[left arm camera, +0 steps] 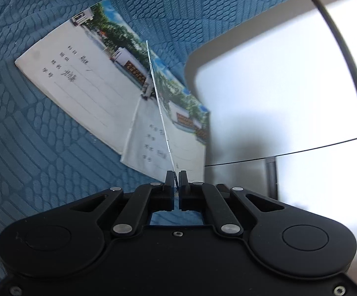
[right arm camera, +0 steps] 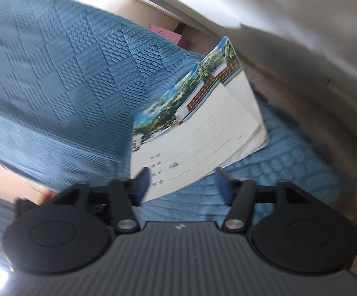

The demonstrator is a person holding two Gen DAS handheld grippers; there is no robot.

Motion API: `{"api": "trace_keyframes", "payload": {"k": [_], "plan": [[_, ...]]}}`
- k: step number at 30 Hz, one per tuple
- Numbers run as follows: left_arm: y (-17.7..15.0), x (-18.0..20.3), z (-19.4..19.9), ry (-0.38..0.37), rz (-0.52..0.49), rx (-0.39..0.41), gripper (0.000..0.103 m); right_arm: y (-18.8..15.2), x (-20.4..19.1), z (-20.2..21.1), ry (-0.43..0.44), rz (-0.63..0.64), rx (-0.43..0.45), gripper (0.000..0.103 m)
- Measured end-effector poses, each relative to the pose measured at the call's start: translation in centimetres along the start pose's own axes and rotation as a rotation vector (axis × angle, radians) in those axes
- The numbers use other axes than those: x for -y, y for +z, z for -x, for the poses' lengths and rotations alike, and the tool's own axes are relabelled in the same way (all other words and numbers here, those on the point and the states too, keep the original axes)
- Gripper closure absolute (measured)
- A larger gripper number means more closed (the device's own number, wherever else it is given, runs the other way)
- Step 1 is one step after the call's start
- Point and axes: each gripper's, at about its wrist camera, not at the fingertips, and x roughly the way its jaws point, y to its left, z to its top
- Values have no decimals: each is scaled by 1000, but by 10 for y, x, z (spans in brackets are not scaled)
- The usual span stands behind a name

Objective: Organize objects

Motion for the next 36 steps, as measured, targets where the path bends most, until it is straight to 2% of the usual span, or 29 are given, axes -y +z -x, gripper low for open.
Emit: {"api": "trace_keyframes", "payload": {"k": [4, 8, 10, 14, 15, 18, 20, 27, 36], "plan": [[0, 8, 11, -18, -6, 18, 102, 0, 14, -7, 47, -119, -17, 35], [-3, 12, 20, -17, -14, 28, 102, 3, 28, -8, 56, -205, 15, 36], [-4, 12, 23, -13, -14, 27, 102, 5, 34, -7, 59, -240, 35, 41], [-10, 11, 27, -2, -18, 26, 102, 7, 42, -8, 4, -269, 47, 66], [-11, 11, 28, 2, -20, 25, 102, 7, 42, -8, -24, -264, 47, 76], [-14, 10, 32, 12, -22, 27, 102, 5, 41, -3, -26, -254, 63, 89], [-15, 10, 35, 12, -23, 27, 102, 5, 35, 3, -24, -228, 79, 94], [-23, 13, 57, -2, -30, 41, 101, 3, -4, 31, -33, -79, 129, 98], [-41, 18, 110, -47, -28, 67, 101, -10, -55, 56, -21, 40, 154, 99]]}}
